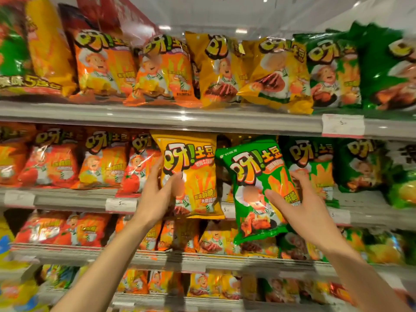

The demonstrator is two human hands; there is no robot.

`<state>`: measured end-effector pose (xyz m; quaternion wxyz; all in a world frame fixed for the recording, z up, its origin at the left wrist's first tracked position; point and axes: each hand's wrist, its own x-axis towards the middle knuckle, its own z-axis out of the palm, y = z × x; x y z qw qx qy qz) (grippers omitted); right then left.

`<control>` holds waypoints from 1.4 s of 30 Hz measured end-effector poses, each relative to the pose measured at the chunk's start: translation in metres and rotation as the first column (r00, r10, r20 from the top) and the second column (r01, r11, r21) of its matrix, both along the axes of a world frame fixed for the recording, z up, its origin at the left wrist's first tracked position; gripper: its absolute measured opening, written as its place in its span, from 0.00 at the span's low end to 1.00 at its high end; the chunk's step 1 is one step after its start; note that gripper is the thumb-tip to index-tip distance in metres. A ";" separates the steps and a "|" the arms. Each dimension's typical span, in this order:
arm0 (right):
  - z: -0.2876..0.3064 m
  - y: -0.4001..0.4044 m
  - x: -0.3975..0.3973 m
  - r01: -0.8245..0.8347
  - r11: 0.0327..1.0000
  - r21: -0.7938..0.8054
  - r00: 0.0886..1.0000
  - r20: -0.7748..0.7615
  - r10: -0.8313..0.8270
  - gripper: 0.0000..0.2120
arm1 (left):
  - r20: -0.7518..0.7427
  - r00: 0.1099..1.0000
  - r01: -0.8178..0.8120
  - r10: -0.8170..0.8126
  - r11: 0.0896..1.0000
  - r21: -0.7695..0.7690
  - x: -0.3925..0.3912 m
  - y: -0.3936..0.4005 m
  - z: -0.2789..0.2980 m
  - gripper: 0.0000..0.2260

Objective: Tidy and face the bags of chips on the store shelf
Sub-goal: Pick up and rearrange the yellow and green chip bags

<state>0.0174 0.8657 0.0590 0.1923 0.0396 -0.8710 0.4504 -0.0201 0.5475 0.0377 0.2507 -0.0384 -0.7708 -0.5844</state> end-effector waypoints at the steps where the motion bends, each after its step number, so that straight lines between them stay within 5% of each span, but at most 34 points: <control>1: -0.001 0.007 0.002 0.018 1.000 -0.014 1.000 0.000 -0.018 0.36 | -0.005 1.000 -0.005 0.005 1.000 -0.024 -0.007 0.004 0.002 0.33; 10: -0.008 0.028 0.000 0.094 0.991 -0.099 0.996 0.016 -0.093 0.41 | 0.085 0.996 -0.007 0.009 1.000 -0.025 -0.078 0.023 0.013 0.32; 15: -0.011 0.024 -0.006 0.094 0.992 -0.087 0.995 0.039 -0.091 0.46 | 0.151 0.988 0.005 0.022 0.985 -0.171 -0.083 0.038 0.013 0.22; 20: -0.012 0.020 -0.009 0.087 0.989 -0.116 0.996 0.029 -0.084 0.42 | -0.008 0.992 -0.121 0.125 0.936 -0.330 -0.082 0.042 -0.001 0.31; 24: -0.014 0.015 -0.011 0.083 0.986 -0.148 0.996 0.029 -0.079 0.40 | 0.045 0.994 -0.067 0.095 0.902 -0.427 -0.092 0.037 -0.002 0.32; 28: -0.014 0.013 -0.012 0.052 0.982 -0.182 0.999 0.020 -0.049 0.38 | -0.002 0.992 -0.118 0.127 0.912 -0.393 -0.087 0.038 -0.002 0.33; 32: -0.017 0.009 -0.015 0.051 0.975 -0.218 0.997 0.072 -0.036 0.37 | -0.264 0.946 -0.260 0.189 0.929 -0.265 -0.055 0.049 -0.011 0.27; 34: -0.019 0.008 -0.015 0.049 0.975 -0.219 0.996 0.084 -0.031 0.38 | -0.296 0.948 -0.198 0.118 0.946 -0.256 -0.037 0.061 -0.014 0.19; 36: -0.020 0.009 -0.015 0.034 0.971 -0.235 0.996 0.091 -0.013 0.35 | -0.144 0.988 0.023 -0.061 0.967 -0.254 -0.018 0.080 -0.014 0.14; 39: -0.020 0.009 -0.010 0.010 0.967 -0.253 0.990 0.140 0.027 0.27 | 0.062 0.943 0.332 -0.326 0.930 -0.158 0.000 0.112 -0.015 0.21; 42: -0.027 0.016 -0.009 -0.023 0.962 -0.270 0.986 0.152 0.066 0.21 | 0.073 0.925 0.378 -0.374 0.924 -0.056 0.008 0.138 -0.017 0.19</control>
